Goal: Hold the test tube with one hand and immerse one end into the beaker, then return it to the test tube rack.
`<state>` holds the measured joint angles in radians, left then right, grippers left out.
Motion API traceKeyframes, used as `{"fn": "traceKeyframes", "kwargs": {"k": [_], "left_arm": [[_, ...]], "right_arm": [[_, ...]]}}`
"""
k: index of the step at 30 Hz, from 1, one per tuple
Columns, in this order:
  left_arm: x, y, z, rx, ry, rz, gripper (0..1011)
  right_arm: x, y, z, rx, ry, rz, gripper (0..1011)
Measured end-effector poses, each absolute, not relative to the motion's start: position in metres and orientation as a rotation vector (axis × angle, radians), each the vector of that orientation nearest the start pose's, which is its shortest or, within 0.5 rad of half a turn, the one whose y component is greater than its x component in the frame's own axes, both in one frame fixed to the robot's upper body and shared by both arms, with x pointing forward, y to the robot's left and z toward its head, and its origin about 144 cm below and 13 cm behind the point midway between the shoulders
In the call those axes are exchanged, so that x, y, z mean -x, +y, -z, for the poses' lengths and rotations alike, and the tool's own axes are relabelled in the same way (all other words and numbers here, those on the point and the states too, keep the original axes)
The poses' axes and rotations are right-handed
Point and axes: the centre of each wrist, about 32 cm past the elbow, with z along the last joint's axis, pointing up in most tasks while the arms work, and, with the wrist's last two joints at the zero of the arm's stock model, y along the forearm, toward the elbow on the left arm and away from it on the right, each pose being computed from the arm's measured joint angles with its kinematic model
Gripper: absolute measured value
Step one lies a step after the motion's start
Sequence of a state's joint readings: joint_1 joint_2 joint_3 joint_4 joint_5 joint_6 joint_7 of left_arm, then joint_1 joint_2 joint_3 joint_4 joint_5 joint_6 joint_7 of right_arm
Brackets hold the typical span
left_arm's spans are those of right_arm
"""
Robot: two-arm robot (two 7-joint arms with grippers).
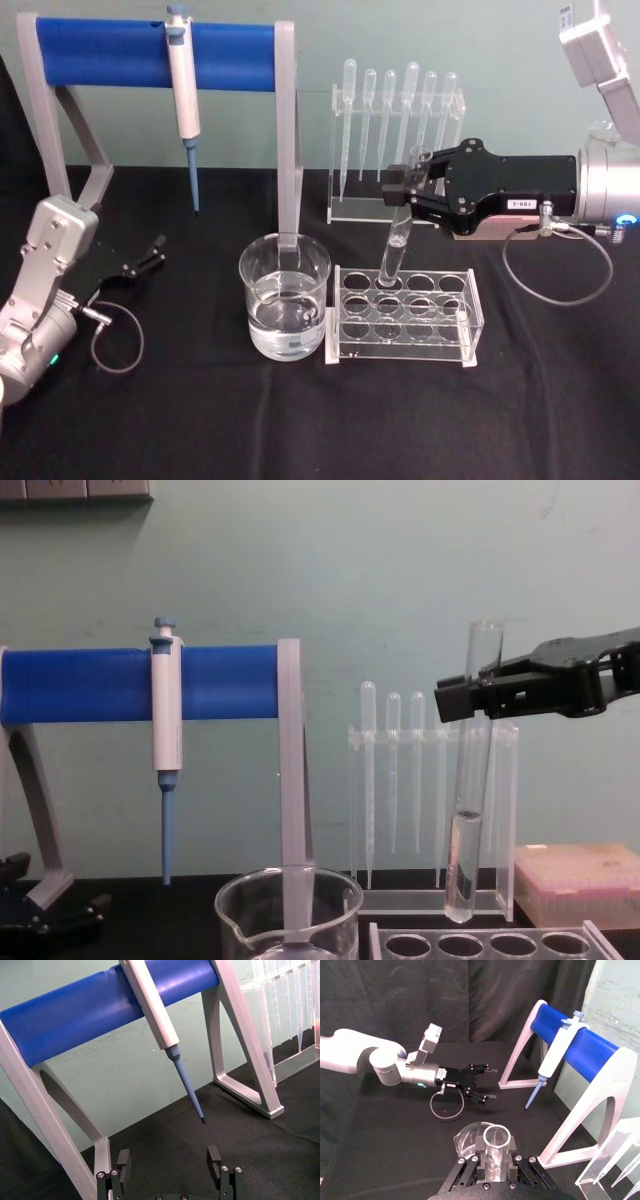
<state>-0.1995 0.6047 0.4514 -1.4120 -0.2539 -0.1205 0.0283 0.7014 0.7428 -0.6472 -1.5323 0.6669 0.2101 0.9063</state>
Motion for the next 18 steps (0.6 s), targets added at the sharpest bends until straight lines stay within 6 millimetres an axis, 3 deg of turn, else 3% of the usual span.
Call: {"fn": "traceKeyframes", "kwargs": {"k": [18], "left_arm": [[-0.4886,0.3097,-1.1398,-0.304,-0.285,-1.248,1000]], "right_arm": [[-0.5660,-0.2931,-1.3319,0.249,-0.126,0.282,226]]}}
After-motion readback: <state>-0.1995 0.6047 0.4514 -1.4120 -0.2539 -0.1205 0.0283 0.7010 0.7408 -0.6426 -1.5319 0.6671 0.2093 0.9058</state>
